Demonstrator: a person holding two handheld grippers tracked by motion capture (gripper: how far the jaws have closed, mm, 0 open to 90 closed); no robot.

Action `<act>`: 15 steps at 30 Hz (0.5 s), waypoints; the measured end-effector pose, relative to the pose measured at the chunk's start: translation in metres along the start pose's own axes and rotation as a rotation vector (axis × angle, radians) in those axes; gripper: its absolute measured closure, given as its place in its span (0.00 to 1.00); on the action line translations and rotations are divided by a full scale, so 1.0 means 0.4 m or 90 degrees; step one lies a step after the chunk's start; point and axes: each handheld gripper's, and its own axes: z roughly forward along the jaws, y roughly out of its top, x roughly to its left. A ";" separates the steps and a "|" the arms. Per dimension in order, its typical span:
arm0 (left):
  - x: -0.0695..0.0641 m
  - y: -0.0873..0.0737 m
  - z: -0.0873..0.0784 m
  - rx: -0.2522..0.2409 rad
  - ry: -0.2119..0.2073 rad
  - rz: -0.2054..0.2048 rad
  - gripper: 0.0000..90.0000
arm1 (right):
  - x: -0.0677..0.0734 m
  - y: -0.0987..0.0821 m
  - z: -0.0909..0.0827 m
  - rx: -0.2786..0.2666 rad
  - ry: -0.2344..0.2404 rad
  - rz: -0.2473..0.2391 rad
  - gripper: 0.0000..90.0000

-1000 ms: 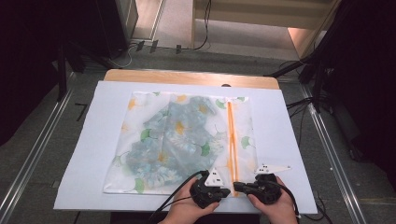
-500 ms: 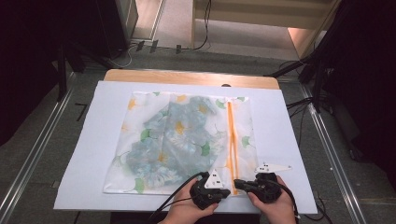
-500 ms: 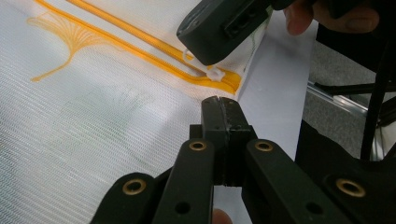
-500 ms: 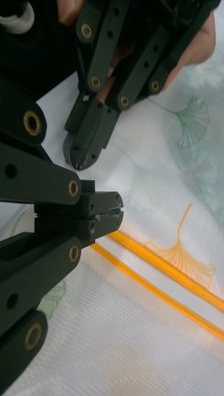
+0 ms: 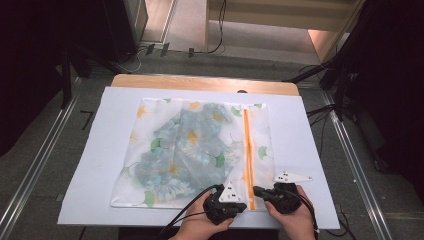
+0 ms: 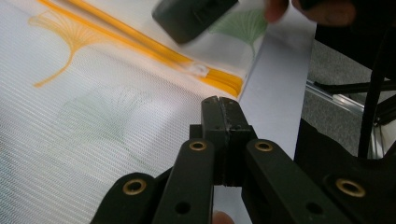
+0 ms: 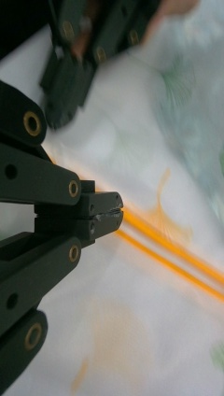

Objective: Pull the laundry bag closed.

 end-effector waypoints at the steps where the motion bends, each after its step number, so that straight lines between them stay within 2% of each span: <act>1: 0.000 0.000 0.000 0.001 0.001 0.000 1.00 | -0.012 0.003 -0.007 -0.017 -0.004 0.009 1.00; 2: 0.000 0.000 0.000 -0.001 0.000 0.000 1.00 | -0.040 0.009 -0.021 -0.042 0.016 0.051 1.00; 3: 0.000 -0.001 0.000 -0.002 -0.001 -0.002 1.00 | -0.040 0.009 -0.021 -0.042 0.016 0.051 1.00; 5: 0.000 -0.001 0.000 -0.002 -0.001 -0.001 1.00 | -0.062 0.006 -0.023 -0.040 0.082 0.078 1.00; 6: 0.000 -0.001 0.000 0.000 0.000 0.001 1.00 | -0.063 0.001 -0.022 -0.034 0.100 0.080 1.00; 8: 0.001 -0.001 0.000 0.000 -0.002 0.000 1.00 | -0.048 -0.008 -0.016 -0.010 0.099 0.071 1.00; 12: 0.002 -0.004 -0.003 -0.007 -0.004 -0.006 1.00 | -0.003 -0.011 -0.009 0.006 0.102 0.022 0.99; 14: 0.005 -0.006 -0.008 -0.006 -0.005 -0.013 1.00 | 0.010 -0.009 -0.001 0.013 0.114 -0.015 0.88; 15: 0.008 -0.007 -0.011 -0.003 -0.006 -0.019 1.00 | 0.010 -0.009 -0.001 0.013 0.114 -0.015 0.88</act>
